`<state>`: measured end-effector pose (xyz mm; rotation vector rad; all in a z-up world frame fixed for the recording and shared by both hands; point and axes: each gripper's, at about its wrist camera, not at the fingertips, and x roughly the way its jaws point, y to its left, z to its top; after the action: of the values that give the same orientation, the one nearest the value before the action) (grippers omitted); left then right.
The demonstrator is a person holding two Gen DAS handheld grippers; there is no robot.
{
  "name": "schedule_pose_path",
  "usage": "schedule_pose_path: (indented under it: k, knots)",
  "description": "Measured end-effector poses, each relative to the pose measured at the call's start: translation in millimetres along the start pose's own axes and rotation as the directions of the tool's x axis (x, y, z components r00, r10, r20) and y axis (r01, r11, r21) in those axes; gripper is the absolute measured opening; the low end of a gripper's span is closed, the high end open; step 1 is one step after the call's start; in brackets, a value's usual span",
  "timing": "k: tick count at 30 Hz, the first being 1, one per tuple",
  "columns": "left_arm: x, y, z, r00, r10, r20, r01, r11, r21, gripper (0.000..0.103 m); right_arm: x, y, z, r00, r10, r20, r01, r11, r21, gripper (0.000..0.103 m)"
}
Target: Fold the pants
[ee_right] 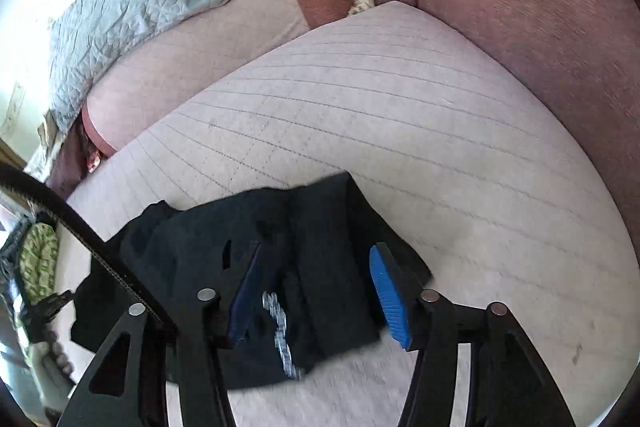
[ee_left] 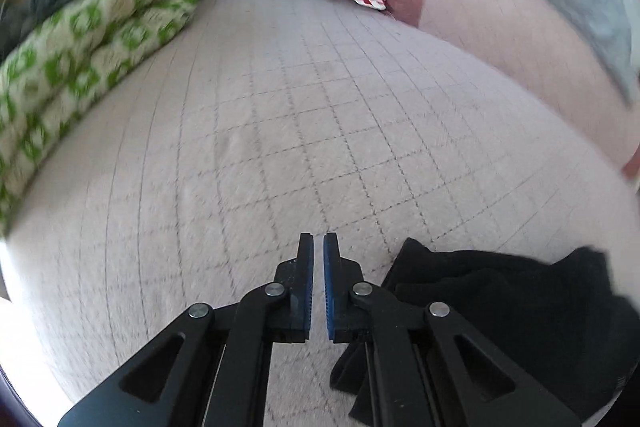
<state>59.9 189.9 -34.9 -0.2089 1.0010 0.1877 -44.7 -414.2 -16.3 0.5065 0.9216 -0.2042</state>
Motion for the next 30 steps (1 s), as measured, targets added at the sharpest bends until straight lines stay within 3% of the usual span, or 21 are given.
schedule_pose_path:
  k: [3, 4, 5, 6, 7, 9, 12, 14, 15, 16, 18, 20, 22, 23, 24, 26, 27, 28, 30]
  knots:
    - [-14.8, -1.3, -9.4, 0.999, -0.040, 0.032, 0.040, 0.999, 0.012, 0.013, 30.3, 6.6, 11.3, 0.999, -0.042, -0.017, 0.042, 0.998, -0.043, 0.063]
    - [-17.1, -4.3, -12.2, 0.998, -0.045, 0.038, 0.044, 0.999, 0.025, 0.019, 40.5, 10.3, 13.2, 0.998, -0.026, -0.052, 0.024, 0.999, -0.048, 0.042]
    - [-18.1, -8.7, -15.8, 0.998, -0.050, 0.040, 0.049, 0.998, 0.036, 0.024, 44.5, 12.8, 14.1, 0.997, 0.005, -0.073, -0.008, 0.999, -0.042, 0.032]
    - [-14.5, -17.6, -19.4, 0.998, -0.058, 0.025, 0.056, 0.997, 0.055, 0.026, 43.2, 17.5, 17.6, 0.997, 0.028, -0.074, -0.031, 0.999, -0.043, 0.013]
    - [-8.9, -20.8, -19.1, 0.998, -0.060, 0.003, 0.060, 0.996, 0.066, 0.027, 38.8, 23.0, 19.4, 0.998, 0.023, -0.057, -0.027, 0.998, -0.060, 0.007]
    - [5.8, -27.1, -20.5, 0.998, -0.048, -0.047, 0.052, 0.995, 0.082, 0.027, 27.6, 30.8, 26.7, 1.000, -0.011, -0.003, 0.011, 0.996, -0.089, 0.005]
    - [17.1, -35.5, -26.6, 0.997, 0.010, -0.070, -0.002, 0.994, 0.114, 0.027, 19.3, 21.2, 35.0, 0.995, -0.084, 0.045, 0.085, 0.996, -0.028, 0.005]
    - [19.9, -40.8, -30.6, 0.996, 0.058, -0.060, -0.049, 0.987, 0.152, 0.035, 28.5, 10.3, 32.3, 0.980, -0.194, 0.038, 0.194, 0.981, -0.005, 0.005]
    - [20.1, -44.2, -33.1, 0.993, 0.113, -0.033, -0.104, 0.977, 0.188, 0.041, 34.9, 7.7, 29.0, 0.971, -0.238, 0.022, 0.238, 0.971, -0.013, 0.009]
    - [19.8, -44.8, -34.0, 0.989, 0.145, -0.016, -0.138, 0.969, 0.205, 0.051, 43.0, 4.7, 23.2, 0.959, -0.284, 0.000, 0.283, 0.958, -0.031, 0.012]
    - [18.9, -42.8, -36.7, 0.986, 0.168, -0.014, -0.161, 0.965, 0.207, 0.054, 43.8, 5.3, 18.3, 0.929, -0.370, 0.015, 0.370, 0.928, -0.050, 0.012]
    - [19.1, -35.0, -35.0, 0.989, 0.146, -0.035, -0.138, 0.974, 0.181, 0.054, 35.8, 5.9, 17.5, 0.871, -0.489, 0.044, 0.490, 0.871, -0.039, 0.020]
    - [18.5, -24.1, -31.1, 0.992, 0.106, -0.061, -0.098, 0.987, 0.126, 0.054, 17.3, 9.0, 20.0, 0.846, -0.528, 0.080, 0.528, 0.849, 0.014, 0.032]
    - [18.3, -18.9, -28.3, 0.994, 0.085, -0.070, -0.078, 0.992, 0.098, 0.054, 7.1, 16.4, 21.4, 0.846, -0.520, 0.119, 0.521, 0.853, 0.031, 0.033]
    - [15.9, -12.4, -25.7, 0.996, 0.051, -0.078, -0.047, 0.998, 0.052, 0.054, -2.5, 26.6, 22.4, 0.858, -0.488, 0.158, 0.490, 0.871, 0.032, 0.036]
    - [10.0, -4.8, -23.2, 0.997, 0.015, -0.074, -0.015, 1.000, -0.004, 0.054, -11.0, 63.1, 24.4, 0.924, -0.329, 0.193, 0.344, 0.938, -0.050, 0.045]
    - [4.8, 2.0, -21.6, 0.998, -0.003, -0.060, 0.001, 0.999, -0.039, 0.054, -9.3, 79.4, 24.8, 0.954, -0.241, 0.178, 0.261, 0.960, -0.098, 0.047]
    - [1.3, 6.7, -21.0, 0.999, -0.007, -0.049, 0.004, 0.998, -0.060, 0.054, 0.6, 104.2, 25.8, 0.988, -0.106, 0.117, 0.124, 0.979, -0.162, 0.047]
    - [-3.6, 15.8, -19.7, 0.999, -0.007, -0.034, 0.004, 0.996, -0.092, 0.054, 19.1, 137.5, 25.8, 0.999, 0.030, 0.026, -0.023, 0.976, -0.216, 0.047]
